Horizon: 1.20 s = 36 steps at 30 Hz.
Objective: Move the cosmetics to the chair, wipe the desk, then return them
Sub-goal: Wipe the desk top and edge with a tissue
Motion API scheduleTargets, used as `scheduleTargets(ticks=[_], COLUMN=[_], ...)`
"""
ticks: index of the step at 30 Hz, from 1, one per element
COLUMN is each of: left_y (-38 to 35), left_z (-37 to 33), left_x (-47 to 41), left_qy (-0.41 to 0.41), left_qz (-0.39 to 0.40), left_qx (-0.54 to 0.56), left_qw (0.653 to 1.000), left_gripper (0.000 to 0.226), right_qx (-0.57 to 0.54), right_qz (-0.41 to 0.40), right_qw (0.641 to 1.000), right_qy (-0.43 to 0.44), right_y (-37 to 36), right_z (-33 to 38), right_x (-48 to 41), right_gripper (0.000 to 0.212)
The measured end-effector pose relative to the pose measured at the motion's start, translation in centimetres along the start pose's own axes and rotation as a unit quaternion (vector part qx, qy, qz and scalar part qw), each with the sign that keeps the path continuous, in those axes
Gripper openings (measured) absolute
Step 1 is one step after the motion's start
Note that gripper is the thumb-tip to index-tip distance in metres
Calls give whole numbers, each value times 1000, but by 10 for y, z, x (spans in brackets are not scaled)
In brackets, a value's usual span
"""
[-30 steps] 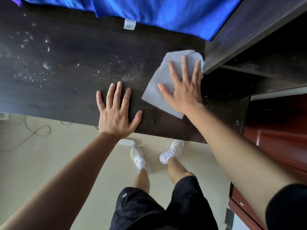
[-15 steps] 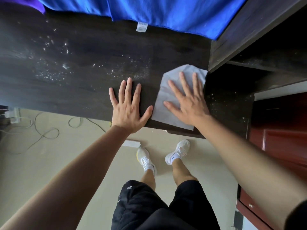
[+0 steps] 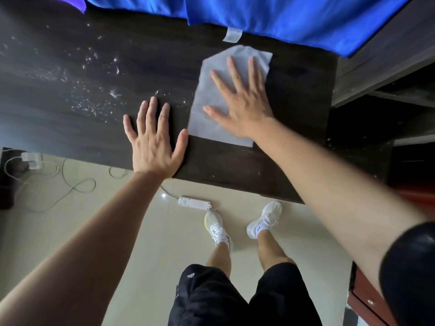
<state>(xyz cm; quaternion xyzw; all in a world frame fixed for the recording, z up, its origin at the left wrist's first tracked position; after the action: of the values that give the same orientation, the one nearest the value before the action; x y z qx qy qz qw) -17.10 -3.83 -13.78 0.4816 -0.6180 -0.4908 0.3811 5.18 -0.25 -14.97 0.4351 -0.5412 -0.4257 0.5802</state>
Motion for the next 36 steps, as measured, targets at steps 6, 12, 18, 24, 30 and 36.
scheduleTargets(ticks=[6, 12, 18, 24, 30, 36], left_y=[3, 1, -1, -1, -2, -1], left_z=[-2, -1, -1, -1, -2, -2], left_x=[-1, -1, -2, -1, -3, -2], left_qy=[-2, 6, 3, 0, 1, -1], left_qz=[3, 13, -3, 9, 23, 18], left_qx=[7, -11, -10, 1, -11, -3], left_qw=[1000, 1000, 1000, 1000, 1000, 1000], left_gripper=[73, 73, 68, 65, 68, 67], right_qx=[-8, -5, -1, -14, -21, -69], right_qz=[-27, 10, -4, -57, -66, -33], right_qw=[990, 999, 998, 988, 997, 975], right_qy=[139, 31, -68, 142, 21, -208], right_y=[-5, -10, 13, 0, -27, -35], right_z=[52, -46, -23, 61, -44, -79], right_x=[57, 74, -21, 33, 153, 184], right_gripper=[84, 87, 83, 64, 68, 81])
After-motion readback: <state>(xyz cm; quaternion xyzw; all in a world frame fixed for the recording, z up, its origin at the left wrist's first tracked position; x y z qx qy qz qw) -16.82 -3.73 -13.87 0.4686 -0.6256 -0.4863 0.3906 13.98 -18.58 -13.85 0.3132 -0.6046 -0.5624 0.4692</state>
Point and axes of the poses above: each hand's wrist, its own x-axis away from the middle knuckle, its own y-axis out of the back of the hand, z = x × y, the point moved 6 cm from there along -x, towards the middle knuckle, and after that the axes turned 2 degrees about x, right-handed, at the moved point
